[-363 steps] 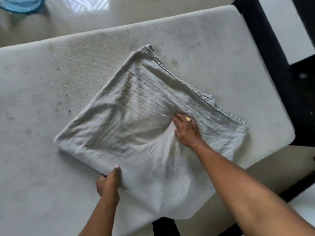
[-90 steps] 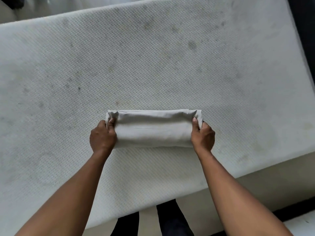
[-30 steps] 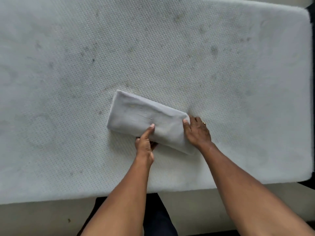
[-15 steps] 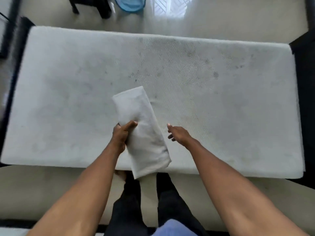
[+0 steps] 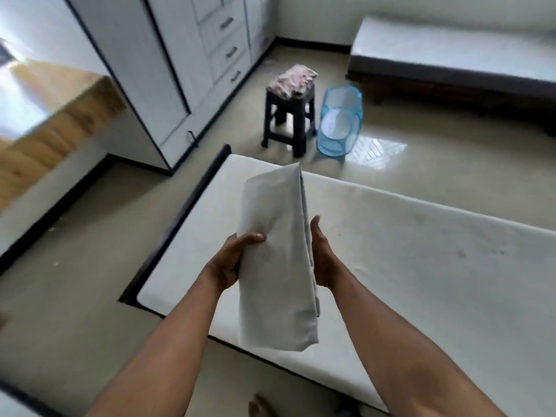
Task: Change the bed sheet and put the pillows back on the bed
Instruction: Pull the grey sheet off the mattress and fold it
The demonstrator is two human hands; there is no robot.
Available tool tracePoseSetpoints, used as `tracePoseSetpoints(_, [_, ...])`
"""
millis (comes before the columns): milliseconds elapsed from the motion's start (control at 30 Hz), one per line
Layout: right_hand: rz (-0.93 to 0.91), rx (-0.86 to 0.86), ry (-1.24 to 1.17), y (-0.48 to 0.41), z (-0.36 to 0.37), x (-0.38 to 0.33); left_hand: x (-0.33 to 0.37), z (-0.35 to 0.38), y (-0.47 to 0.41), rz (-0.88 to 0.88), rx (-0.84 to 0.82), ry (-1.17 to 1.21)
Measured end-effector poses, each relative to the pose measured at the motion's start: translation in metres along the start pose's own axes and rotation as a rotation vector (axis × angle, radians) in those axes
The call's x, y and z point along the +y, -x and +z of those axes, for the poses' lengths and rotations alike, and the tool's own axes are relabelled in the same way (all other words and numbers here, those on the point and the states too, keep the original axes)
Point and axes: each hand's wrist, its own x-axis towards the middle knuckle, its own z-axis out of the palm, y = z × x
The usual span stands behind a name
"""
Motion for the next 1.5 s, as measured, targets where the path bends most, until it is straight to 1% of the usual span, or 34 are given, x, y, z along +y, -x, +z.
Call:
tracePoseSetpoints(167, [-0.052,-0.147,0.077,-0.046,0.126,-0.014,0.043,-0.102,0.036,0.111,0.13,0.01])
tracePoseSetpoints(267, [-0.071,-0.263,0.172,-0.069,0.185,-0.011,0.061,-0.153,0.042,0.148,0.259,0.034])
tracePoseSetpoints(333, [-0.044,-0.263,0.271,-0.094,0.215,-0.006,0.068,-0.19,0.038,0.151,0.332,0.015])
tracePoseSetpoints(400, [-0.035,-0.246,0.312,-0.125,0.244,0.001,0.076,-0.229,0.03,0.141,0.386,-0.024])
tracePoseSetpoints(533, [-0.048,-0.227,0.273,-0.191,0.297,0.014,0.097,-0.303,0.013,0.104,0.44,-0.142])
tracePoseSetpoints(600, [-0.037,-0.224,0.252,-0.222,0.322,0.015,0.111,-0.34,0.007,0.053,0.451,-0.222])
tracePoseSetpoints(733, [-0.05,-0.193,0.237,-0.282,0.387,0.008,0.156,-0.423,-0.008,-0.009,0.409,-0.299])
tracePoseSetpoints(833, [-0.064,-0.165,0.21,-0.307,0.432,-0.003,0.186,-0.473,-0.02,0.002,0.39,-0.272])
tracePoseSetpoints(933, [-0.091,-0.092,0.216,-0.333,0.473,-0.017,0.211,-0.523,-0.041,-0.013,0.357,-0.255])
tracePoseSetpoints(1133, [-0.221,0.082,0.187,-0.409,0.545,-0.045,0.27,-0.614,-0.105,-0.004,0.188,-0.312])
tracePoseSetpoints(1267, [-0.272,0.169,0.109,-0.437,0.586,-0.058,0.304,-0.657,-0.123,-0.068,0.09,-0.383])
tracePoseSetpoints(1367, [-0.3,0.196,0.066,-0.449,0.612,-0.078,0.345,-0.683,-0.141,-0.107,-0.038,-0.446])
tracePoseSetpoints(1433, [-0.316,0.21,0.04,-0.453,0.619,-0.095,0.371,-0.689,-0.157,-0.076,-0.119,-0.449])
tracePoseSetpoints(1500, [-0.338,0.23,0.012,-0.456,0.625,-0.113,0.394,-0.688,-0.175,-0.046,-0.199,-0.398])
